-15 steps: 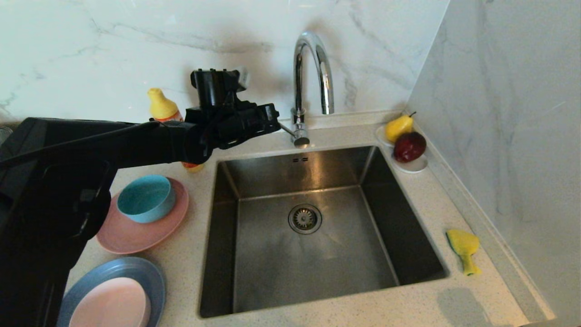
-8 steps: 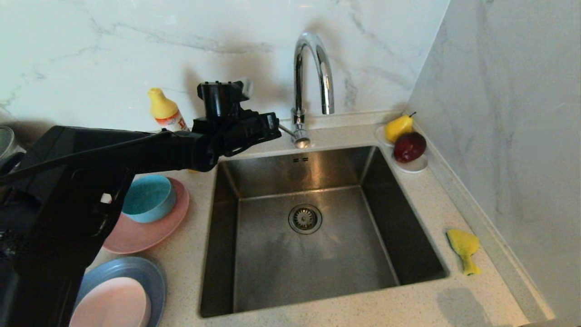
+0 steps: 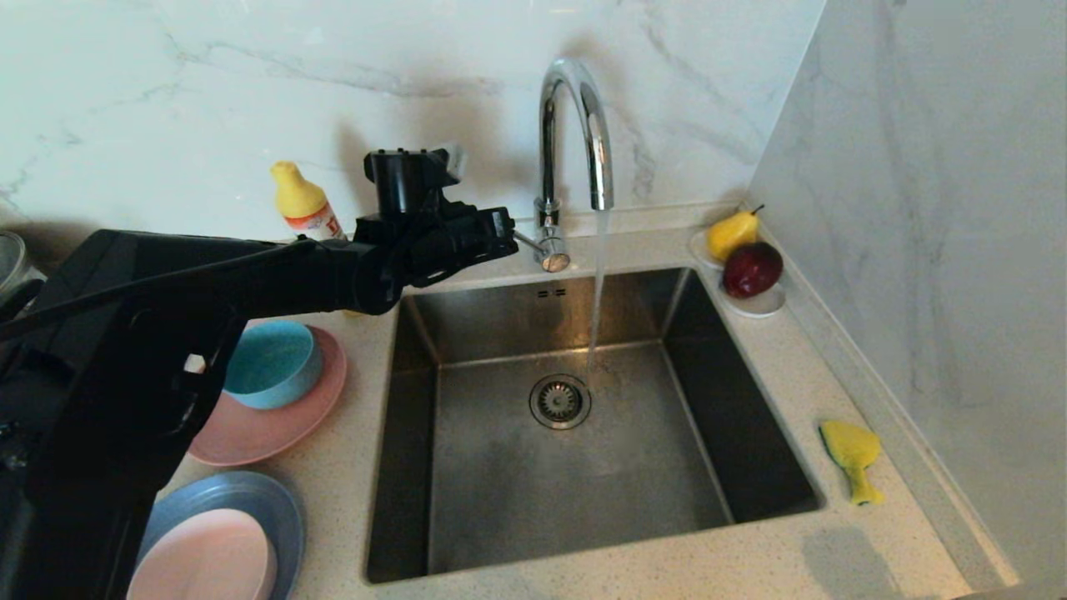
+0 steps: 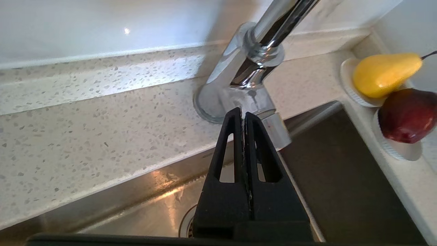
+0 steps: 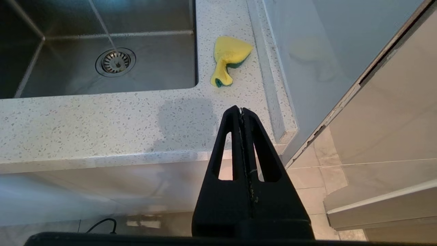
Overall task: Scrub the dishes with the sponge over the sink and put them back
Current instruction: Turn on the faucet
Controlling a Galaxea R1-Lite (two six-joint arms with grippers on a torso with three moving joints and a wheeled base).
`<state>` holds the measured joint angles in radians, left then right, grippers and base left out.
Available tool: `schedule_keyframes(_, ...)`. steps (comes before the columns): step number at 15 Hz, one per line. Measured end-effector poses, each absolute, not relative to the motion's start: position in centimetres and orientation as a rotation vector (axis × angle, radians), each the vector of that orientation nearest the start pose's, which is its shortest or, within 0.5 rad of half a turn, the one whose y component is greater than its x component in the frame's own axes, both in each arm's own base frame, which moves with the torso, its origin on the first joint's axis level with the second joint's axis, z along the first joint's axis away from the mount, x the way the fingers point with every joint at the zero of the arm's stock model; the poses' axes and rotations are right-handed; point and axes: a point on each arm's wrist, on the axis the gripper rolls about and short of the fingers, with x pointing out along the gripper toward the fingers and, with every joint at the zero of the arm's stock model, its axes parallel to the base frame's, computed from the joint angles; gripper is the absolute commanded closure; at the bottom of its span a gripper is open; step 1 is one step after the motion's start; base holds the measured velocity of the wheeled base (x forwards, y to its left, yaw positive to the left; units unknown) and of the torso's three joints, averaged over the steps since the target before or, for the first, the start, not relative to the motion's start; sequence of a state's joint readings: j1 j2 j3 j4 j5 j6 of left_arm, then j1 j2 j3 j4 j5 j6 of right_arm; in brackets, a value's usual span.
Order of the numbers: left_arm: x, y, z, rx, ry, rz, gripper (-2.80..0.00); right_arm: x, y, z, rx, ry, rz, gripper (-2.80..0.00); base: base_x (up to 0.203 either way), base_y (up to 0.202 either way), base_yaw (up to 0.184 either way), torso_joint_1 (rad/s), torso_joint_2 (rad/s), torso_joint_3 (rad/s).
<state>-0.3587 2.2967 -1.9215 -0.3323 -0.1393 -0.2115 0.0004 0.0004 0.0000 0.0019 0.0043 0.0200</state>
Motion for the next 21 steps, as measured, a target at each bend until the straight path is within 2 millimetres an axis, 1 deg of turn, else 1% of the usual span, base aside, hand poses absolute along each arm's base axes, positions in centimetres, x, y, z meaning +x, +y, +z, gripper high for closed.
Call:
schedule_keyframes(4,45.43,-18.25,22.94,-0.202,0.097,-0.507,0.0,-2.28,0.01,7.52,0.02,0.003,0.005,0.0,0.0,0.0,0.0,0.0,0.0,0.0)
schedule_keyframes(8,45.27,-18.49,22.77,-0.202,0.106,-0.51,0.0,-2.28,0.01,7.53,0.02,0.003,0.004,0.0,0.0,0.0,0.0,0.0,0.0,0.0)
schedule_keyframes(13,45.31,-18.4,22.9,-0.2,0.099,-0.497,0.0,-2.28,0.01,7.53,0.02,0.003,0.004,0.0,0.0,0.0,0.0,0.0,0.0,0.0)
schedule_keyframes(17,45.4,-17.93,23.32,-0.2,0.081,-0.489,0.0,-2.28,0.01,7.52,0.019,0.003,0.004,0.0,0.0,0.0,0.0,0.0,0.0,0.0)
schedule_keyframes(21,45.55,-17.96,23.03,-0.2,0.085,-0.489,0.0,-2.28,0.01,7.52,0.02,0.003,0.004,0.0,0.0,0.0,0.0,0.0,0.0,0.0)
